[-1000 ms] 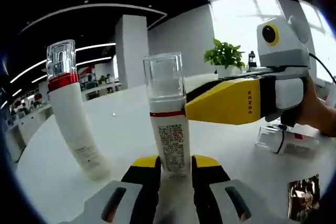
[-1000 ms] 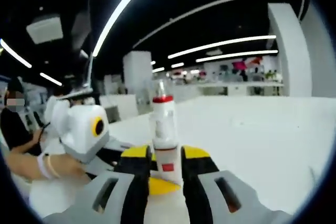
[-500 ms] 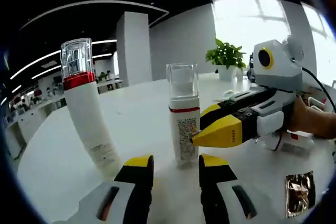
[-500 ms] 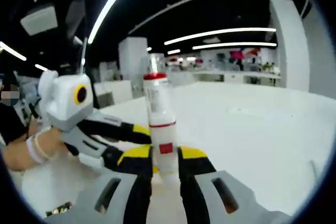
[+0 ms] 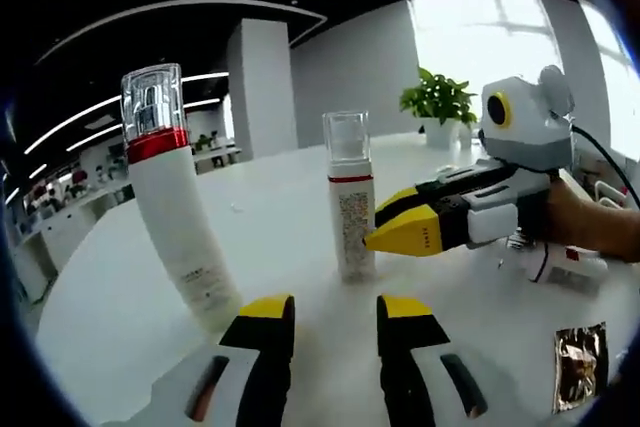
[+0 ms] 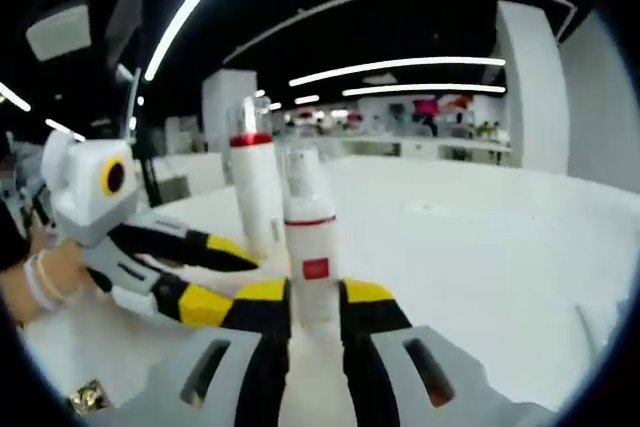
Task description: Arrange the skincare products in the storage area until every visible bottle or jar stands upright without overlapping.
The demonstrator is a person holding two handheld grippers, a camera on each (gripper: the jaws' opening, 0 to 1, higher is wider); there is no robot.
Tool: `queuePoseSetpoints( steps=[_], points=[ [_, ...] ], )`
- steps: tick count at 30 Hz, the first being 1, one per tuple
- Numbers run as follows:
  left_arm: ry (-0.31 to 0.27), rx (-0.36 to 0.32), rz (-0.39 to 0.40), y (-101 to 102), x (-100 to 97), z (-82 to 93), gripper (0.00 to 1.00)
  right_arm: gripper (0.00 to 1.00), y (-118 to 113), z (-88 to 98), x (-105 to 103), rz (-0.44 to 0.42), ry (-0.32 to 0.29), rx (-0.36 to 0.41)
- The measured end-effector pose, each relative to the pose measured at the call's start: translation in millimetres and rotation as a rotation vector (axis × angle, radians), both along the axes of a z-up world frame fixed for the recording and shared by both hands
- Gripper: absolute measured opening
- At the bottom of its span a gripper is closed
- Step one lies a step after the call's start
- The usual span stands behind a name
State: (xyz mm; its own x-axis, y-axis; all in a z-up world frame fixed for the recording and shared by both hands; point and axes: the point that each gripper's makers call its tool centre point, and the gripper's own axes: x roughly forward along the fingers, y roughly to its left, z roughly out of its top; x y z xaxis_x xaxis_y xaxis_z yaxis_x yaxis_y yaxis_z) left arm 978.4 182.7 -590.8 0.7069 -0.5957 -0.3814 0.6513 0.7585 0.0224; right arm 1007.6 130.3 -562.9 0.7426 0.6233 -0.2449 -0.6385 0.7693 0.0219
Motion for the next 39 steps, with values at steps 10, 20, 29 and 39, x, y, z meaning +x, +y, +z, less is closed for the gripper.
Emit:
queuePoseSetpoints(
  steps=[10, 20, 29, 39],
  points=[
    [-0.005, -0.002, 0.012, -0.6, -5.4, 2.0, 0.33, 0.18, 16.2, -3.6, -19.1, 0.105, 0.053, -0.01],
    [-0.006, -0.023, 0.027, 1.5, -1.7, 6.0, 0.33, 0.16, 13.4, -7.8, -7.5, 0.072, 0.048, -0.039],
    [0.008, -0.06, 0.047, 12.2, 9.7, 9.5, 0.33, 0.15, 18.6, -10.1, -0.4, 0.063, 0.05, -0.031],
    [0.019, -0.117, 0.061, 16.3, 15.8, 15.2, 0.33, 0.15, 19.0, -13.1, 12.7, 0.036, 0.063, -0.047]
  ],
)
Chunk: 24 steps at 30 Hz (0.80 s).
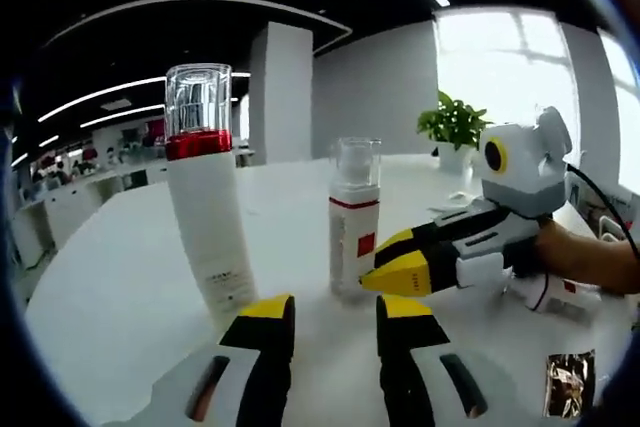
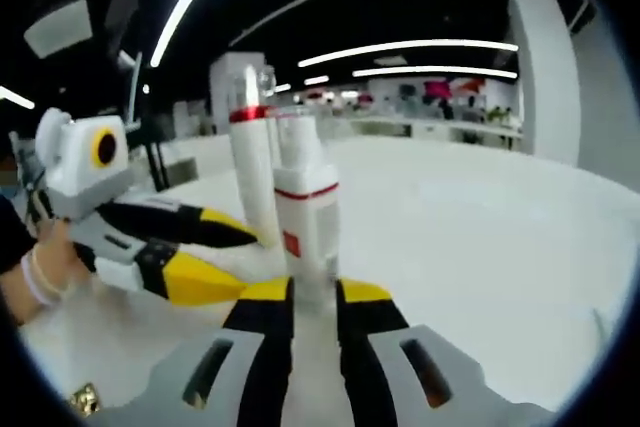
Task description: Arrange the skincare products in the storage area until every visible bottle or jar stands upright without overlapping.
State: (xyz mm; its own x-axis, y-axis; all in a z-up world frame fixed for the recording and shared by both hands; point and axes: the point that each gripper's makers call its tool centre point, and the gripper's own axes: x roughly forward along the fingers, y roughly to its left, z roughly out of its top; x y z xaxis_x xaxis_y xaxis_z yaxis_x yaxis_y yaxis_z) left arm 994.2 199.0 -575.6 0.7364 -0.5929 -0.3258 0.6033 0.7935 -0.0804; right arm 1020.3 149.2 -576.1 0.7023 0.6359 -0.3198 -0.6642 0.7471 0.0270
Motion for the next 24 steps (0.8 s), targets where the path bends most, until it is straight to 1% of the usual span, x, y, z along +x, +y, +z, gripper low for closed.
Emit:
queuePoseSetpoints(
  steps=[3, 4, 5, 9, 13, 24],
  points=[
    [0.002, -0.007, 0.001, 0.1, 0.7, 0.7, 0.33, 0.15, -0.8, -0.8, 4.3, -0.005, 0.008, -0.003],
    [0.002, -0.009, 0.001, 0.2, 1.3, 1.0, 0.33, 0.15, -1.3, -1.4, 12.0, -0.006, 0.014, -0.002],
    [0.002, -0.01, 0.001, 0.2, 1.6, 1.3, 0.33, 0.15, -1.5, -2.2, 14.3, -0.006, 0.017, -0.005],
    [0.0, -0.013, 0.0, -0.1, 2.5, 3.1, 0.33, 0.15, -6.9, -5.8, 17.6, -0.015, 0.021, -0.025],
    [-0.008, -0.009, 0.001, -1.2, 4.0, 4.0, 0.32, 0.15, -10.8, -5.6, 24.4, -0.024, 0.028, -0.018],
    [-0.005, -0.009, 0.008, -3.3, 2.6, 3.6, 0.32, 0.15, -7.5, -2.0, 29.3, -0.038, 0.026, -0.024]
  ],
)
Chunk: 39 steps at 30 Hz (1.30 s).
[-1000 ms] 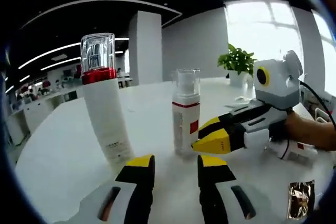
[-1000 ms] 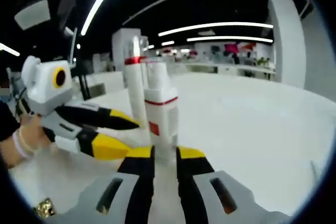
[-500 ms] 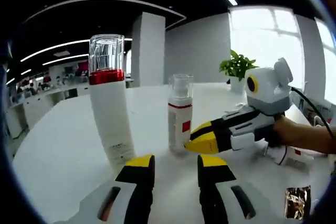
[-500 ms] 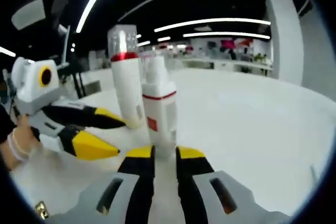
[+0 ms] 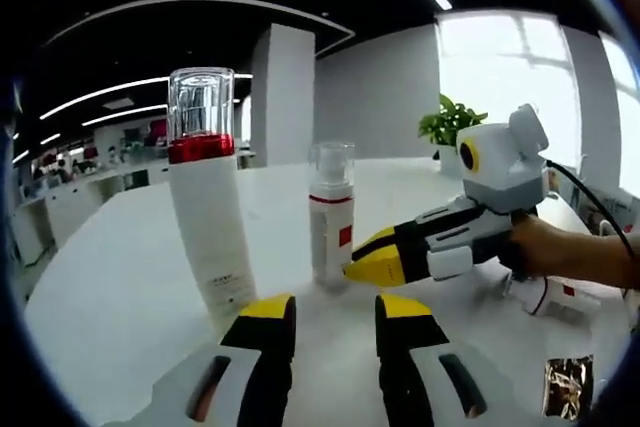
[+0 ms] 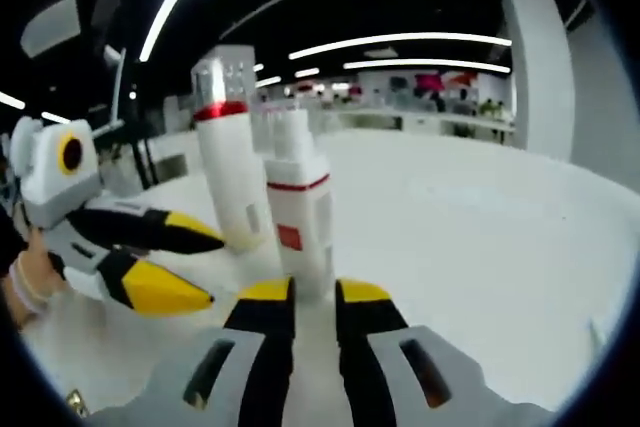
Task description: Arrange the skincare products in the storage area until every visible bottle or jar stands upright without overlapping.
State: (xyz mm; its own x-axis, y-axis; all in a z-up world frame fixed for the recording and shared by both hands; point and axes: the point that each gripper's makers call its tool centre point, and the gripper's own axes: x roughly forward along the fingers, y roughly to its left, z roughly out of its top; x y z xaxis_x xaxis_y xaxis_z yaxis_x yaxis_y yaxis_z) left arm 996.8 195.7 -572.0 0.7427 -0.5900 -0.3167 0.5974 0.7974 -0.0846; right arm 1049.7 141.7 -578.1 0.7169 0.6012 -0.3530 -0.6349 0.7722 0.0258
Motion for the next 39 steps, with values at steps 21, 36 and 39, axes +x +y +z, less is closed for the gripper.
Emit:
queuePoseSetpoints(
  steps=[21, 36, 39],
  points=[
    [0.016, 0.007, 0.0, -5.9, -4.4, -5.2, 0.32, 0.46, -2.8, 51.4, -41.0, 0.16, -0.026, -0.015],
    [0.014, -0.006, 0.0, -7.7, -10.9, 0.0, 0.32, 0.65, -69.4, 23.2, -102.5, -0.007, 0.594, -0.276],
    [0.014, -0.012, 0.001, -7.2, -11.4, 1.5, 0.32, 0.6, -80.3, 11.9, -118.8, -0.057, 0.683, -0.369]
  ],
)
